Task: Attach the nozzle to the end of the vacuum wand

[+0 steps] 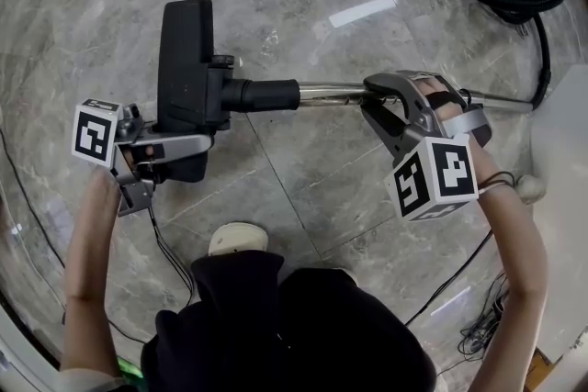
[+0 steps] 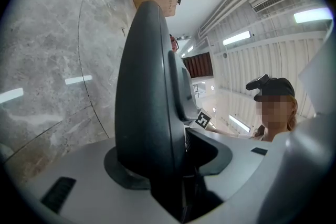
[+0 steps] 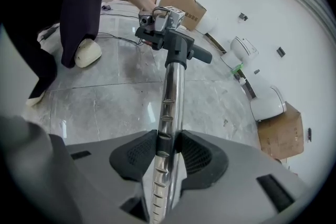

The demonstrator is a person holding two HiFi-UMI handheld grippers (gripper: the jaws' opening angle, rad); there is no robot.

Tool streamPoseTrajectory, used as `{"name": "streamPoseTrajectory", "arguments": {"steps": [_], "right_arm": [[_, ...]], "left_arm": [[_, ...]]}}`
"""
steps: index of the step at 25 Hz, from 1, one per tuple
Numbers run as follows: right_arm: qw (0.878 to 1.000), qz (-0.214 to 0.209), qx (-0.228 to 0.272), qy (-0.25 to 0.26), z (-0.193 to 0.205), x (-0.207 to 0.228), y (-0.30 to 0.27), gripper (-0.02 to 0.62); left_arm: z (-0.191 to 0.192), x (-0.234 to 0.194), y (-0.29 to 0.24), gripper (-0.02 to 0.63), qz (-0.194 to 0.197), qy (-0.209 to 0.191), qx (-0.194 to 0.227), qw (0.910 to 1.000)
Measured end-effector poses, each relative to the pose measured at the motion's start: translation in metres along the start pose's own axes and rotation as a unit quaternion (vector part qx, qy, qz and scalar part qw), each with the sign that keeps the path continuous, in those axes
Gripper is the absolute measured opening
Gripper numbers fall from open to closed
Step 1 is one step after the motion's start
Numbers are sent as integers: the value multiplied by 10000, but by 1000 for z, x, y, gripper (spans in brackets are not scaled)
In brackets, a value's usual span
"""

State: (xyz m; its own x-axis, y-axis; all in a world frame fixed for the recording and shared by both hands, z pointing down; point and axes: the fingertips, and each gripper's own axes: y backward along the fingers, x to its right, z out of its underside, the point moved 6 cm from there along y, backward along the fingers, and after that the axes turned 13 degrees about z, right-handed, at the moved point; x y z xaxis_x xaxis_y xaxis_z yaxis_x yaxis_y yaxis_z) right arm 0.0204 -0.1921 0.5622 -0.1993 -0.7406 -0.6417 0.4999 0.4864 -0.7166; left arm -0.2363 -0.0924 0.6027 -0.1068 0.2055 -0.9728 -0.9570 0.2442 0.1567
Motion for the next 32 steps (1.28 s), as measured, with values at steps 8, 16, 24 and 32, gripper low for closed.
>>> {"name": "streamPoseTrajectory", "arguments": {"steps": [8,16,24,32], "right_arm": [[9999,11,-29,-122,-1,1,-3,147],[9995,190,-20,-248,-2,12,-5,146],[9995,201,-81,-226,-1,16,-15,146],[9997,187,-6,-154,3,16,-19,147]], "left_arm": [[-3,-3,1,213,-22,-47,-52,10000],[-10,-6,-2,213,208,-85,104,9997],[-19,-12,0,216,179,-12,157,9997],[-25,-14,-2,216,231,-30,152,9996]]}}
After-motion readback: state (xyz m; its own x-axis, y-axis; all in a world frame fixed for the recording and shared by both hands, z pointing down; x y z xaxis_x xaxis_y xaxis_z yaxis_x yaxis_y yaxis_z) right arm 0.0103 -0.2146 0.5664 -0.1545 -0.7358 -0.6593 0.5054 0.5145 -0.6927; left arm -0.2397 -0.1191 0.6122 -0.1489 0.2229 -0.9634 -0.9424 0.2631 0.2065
